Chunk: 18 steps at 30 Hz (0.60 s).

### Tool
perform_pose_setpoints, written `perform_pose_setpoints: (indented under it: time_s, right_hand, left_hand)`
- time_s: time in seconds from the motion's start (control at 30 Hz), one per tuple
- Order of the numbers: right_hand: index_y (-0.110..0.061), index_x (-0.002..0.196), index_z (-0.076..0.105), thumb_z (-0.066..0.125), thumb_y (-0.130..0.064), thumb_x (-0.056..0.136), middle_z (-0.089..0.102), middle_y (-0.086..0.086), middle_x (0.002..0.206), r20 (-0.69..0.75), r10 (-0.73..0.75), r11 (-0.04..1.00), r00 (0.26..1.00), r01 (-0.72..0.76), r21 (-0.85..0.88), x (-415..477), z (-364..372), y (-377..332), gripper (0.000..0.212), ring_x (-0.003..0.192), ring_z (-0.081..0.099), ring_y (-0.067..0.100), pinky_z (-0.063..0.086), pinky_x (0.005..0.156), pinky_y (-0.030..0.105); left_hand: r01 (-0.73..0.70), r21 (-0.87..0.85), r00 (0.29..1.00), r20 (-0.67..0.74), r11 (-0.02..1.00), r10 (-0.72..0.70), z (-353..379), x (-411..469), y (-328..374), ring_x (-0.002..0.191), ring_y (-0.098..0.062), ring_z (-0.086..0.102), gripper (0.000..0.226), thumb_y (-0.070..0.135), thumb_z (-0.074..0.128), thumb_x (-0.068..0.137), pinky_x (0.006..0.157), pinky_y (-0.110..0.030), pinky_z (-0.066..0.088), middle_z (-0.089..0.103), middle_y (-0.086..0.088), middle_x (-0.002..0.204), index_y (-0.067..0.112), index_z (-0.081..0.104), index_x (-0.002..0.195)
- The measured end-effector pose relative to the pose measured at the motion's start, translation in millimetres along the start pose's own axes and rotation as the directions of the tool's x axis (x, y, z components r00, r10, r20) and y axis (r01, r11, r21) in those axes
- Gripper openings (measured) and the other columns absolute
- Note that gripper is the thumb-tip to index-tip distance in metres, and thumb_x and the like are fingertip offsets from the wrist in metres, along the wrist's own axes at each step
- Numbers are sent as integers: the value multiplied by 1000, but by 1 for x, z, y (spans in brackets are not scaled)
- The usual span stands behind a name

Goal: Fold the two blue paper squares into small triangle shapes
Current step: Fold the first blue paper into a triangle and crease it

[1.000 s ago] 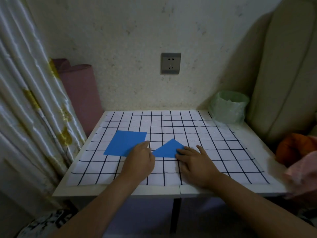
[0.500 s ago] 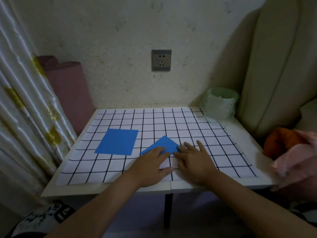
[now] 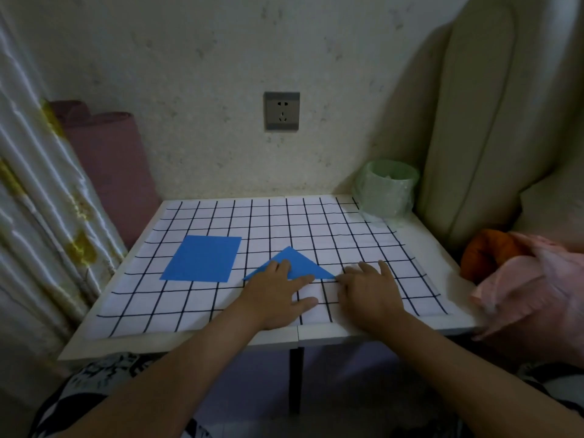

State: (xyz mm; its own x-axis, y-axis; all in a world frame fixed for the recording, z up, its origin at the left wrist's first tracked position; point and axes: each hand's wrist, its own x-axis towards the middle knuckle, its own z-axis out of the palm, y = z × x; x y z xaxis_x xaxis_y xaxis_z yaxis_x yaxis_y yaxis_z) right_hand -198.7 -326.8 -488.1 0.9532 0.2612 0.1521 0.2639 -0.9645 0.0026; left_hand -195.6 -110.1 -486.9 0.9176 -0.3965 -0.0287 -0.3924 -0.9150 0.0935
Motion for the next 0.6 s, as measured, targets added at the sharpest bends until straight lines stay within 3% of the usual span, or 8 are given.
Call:
perform_pose_setpoints:
  time_s: [0.1, 0.23, 0.3, 0.43, 0.6]
  right_hand:
    - [-25, 130, 58, 36, -33, 95, 57, -2, 135, -31, -7, 1000, 1000, 7, -6, 0, 2, -1, 42, 132, 44, 20, 17, 118, 50]
    - [-22, 144, 44, 46, -32, 94, 42, 4, 152, -71, -127, 989, 989, 131, 62, 8, 3, 0, 51, 142, 34, 23, 19, 118, 47]
    - [-24, 137, 52, 50, -35, 94, 48, 2, 147, -53, -219, 970, 974, 223, 94, 17, 2, -1, 45, 135, 43, 21, 29, 112, 42]
    - [-31, 128, 61, 54, -51, 90, 57, -5, 130, 5, -248, 957, 969, 244, 157, 30, 3, -7, 44, 114, 52, 15, 40, 95, 35]
    - [-29, 121, 66, 55, -41, 93, 62, -2, 114, -1, -363, 929, 932, 362, 78, 42, -2, -6, 33, 96, 56, 17, 46, 80, 33]
  left_hand:
    - [-16, -25, 999, -37, 1000, 15, 2, -1, -2, 139, -22, 25, 64, 73, 28, 91, 108, -42, 32, 30, -5, 151, 47, 25, 149]
    - [-16, -268, 999, -40, 963, 5, 2, 1, -8, 147, -14, 16, 52, 66, 37, 94, 116, -38, 19, 26, 6, 158, 46, 40, 142]
    - [-53, -311, 998, -56, 949, 37, 0, 4, -14, 148, -10, 13, 47, 60, 41, 96, 117, -33, 14, 28, 9, 159, 41, 47, 138]
    - [-64, -391, 997, -57, 918, 45, -1, 7, -31, 142, -4, 29, 43, 45, 54, 96, 110, -21, 23, 35, 15, 154, 35, 48, 137]
    - [-84, -383, 991, -130, 920, 37, 0, 13, -40, 130, -3, 42, 53, 39, 62, 92, 105, -18, 30, 48, 13, 144, 31, 46, 141]
